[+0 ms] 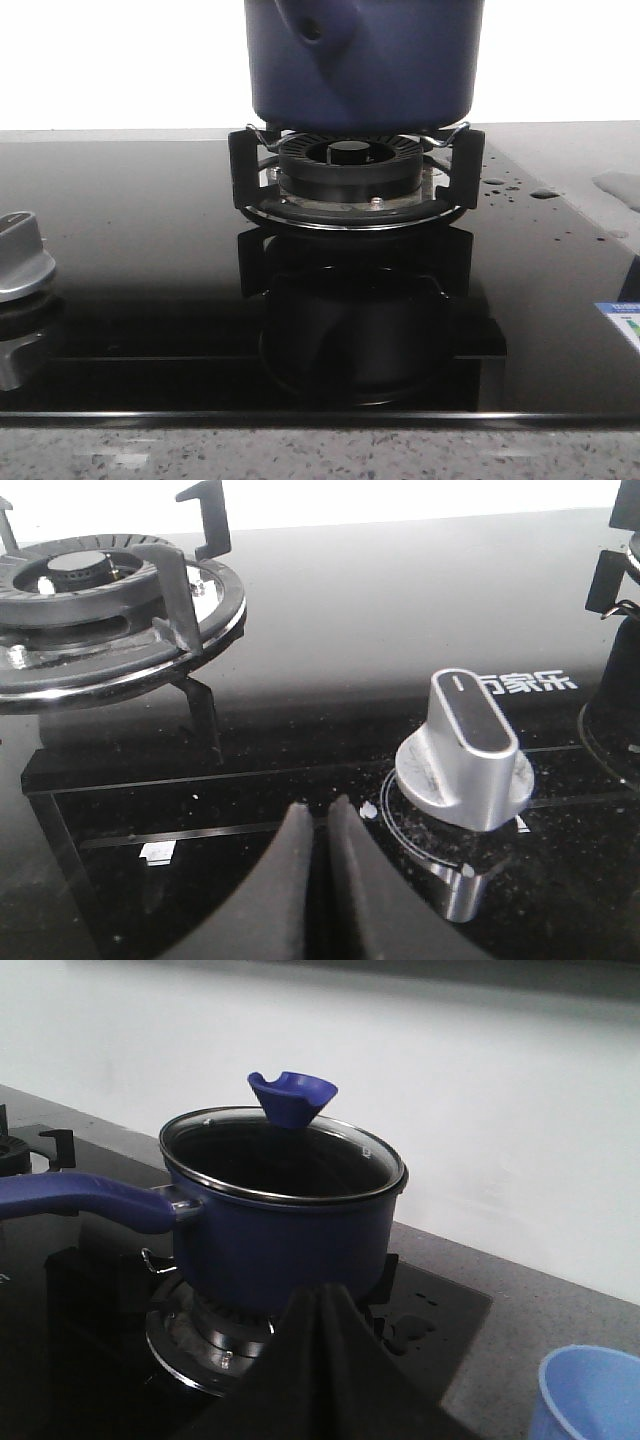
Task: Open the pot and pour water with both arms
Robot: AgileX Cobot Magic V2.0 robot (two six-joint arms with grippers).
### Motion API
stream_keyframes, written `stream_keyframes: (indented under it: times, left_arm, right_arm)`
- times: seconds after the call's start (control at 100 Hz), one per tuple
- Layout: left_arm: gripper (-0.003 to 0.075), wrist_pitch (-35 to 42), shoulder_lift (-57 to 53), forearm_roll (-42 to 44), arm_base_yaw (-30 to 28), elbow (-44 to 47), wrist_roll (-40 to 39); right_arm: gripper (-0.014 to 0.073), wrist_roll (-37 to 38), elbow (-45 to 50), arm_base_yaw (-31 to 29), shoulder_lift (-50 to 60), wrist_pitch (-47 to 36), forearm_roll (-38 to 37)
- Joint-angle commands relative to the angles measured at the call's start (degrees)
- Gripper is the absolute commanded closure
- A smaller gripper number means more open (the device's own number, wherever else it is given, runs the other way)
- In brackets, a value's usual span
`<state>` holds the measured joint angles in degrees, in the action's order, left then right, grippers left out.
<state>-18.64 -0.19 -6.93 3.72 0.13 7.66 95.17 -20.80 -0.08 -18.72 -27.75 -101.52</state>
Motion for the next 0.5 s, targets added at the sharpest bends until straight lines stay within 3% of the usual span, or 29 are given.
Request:
stream_keyframes:
  times: [0.0, 0.36, 0.45, 0.49]
  left_arm:
    - [0.0741, 2.5, -1.8, -0.1, -0.2, 2.5, -0.5]
    - [0.0741, 2.5, -1.8, -0.1, -0.2, 2.5, -0.5]
    - [0.0741, 2.5, -1.8, -0.1, -0.2, 2.5, -0.5]
    - [0.0741, 2.5, -1.8, -0.1, -0.2, 2.5, -0.5]
  right_arm:
    - [0.0657, -0.1, -1.4, 0.1, -0.3, 1.5, 1.4]
    - [0.0657, -0.7, 3.1, 0.1, -0.3, 3.7, 0.8]
    - [0.0657, -2.9, 4.5, 0.1, -0.3, 4.3, 6.4]
    - [0.0657, -10.0, 5.2, 0.1, -0.3, 4.8, 13.0]
